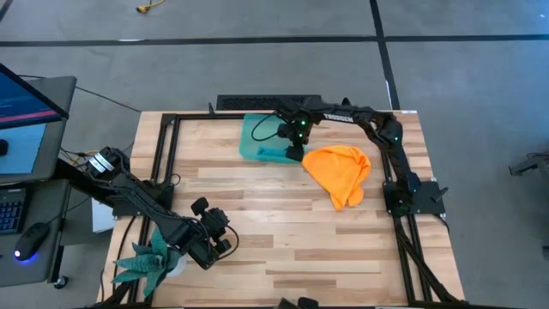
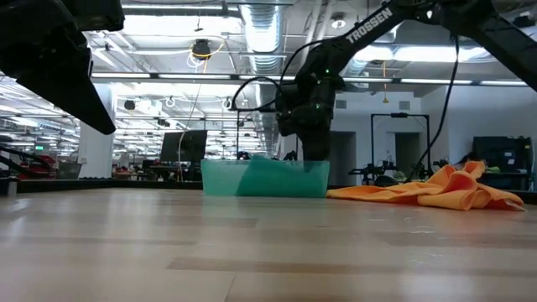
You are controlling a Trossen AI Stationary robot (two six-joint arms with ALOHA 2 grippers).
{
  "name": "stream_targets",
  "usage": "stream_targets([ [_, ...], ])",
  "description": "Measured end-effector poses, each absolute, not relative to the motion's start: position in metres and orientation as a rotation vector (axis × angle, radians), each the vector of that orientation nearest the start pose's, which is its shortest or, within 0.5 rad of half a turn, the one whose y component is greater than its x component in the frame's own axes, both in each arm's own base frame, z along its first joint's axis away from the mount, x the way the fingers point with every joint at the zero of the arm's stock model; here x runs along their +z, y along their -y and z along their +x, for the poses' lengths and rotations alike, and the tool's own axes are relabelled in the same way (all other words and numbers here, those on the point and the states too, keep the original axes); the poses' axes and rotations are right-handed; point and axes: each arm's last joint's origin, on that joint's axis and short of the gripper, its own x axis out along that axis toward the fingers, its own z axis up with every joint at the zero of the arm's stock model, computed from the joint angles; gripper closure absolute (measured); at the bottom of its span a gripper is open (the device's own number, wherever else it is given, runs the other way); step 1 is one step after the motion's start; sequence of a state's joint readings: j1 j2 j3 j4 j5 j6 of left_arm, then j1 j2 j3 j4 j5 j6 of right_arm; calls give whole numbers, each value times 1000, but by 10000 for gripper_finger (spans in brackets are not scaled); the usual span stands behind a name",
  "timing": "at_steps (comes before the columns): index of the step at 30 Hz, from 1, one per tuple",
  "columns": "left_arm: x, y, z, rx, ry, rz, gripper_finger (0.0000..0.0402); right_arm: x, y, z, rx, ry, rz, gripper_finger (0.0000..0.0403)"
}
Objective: Roll microfiber towels into tight, uniform cylinder then place into a basket
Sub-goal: Put the blue microfiber cloth into the green bin, then fold the yellow microfiber cloth
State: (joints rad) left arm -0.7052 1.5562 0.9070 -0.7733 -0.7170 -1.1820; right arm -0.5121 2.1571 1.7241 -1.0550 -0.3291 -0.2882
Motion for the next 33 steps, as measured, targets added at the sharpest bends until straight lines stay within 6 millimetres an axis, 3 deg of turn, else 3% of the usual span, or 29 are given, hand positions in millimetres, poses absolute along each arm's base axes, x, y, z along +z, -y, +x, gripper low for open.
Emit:
stream_targets([
  [6, 179, 154, 211, 585, -856, -141, 343, 220, 197, 370, 30, -1273, 321, 178],
  [10, 179, 154, 211, 581, -857, -129, 343, 253, 185, 357, 17, -1243, 315, 182],
  [14, 179, 154, 211, 580, -854, -125, 343, 283, 160, 335, 19, -1212, 304, 184],
  [18, 179, 154, 211, 575, -844, -99, 343, 295, 125, 311, 30, -1166, 260, 184],
  [23, 181, 153, 213, 590, -791, -41, 343, 279, 87, 278, -30, -1099, 205, 184],
  [33, 185, 146, 221, 675, -625, 4, 343, 202, 41, 228, -327, -1073, 341, 184],
])
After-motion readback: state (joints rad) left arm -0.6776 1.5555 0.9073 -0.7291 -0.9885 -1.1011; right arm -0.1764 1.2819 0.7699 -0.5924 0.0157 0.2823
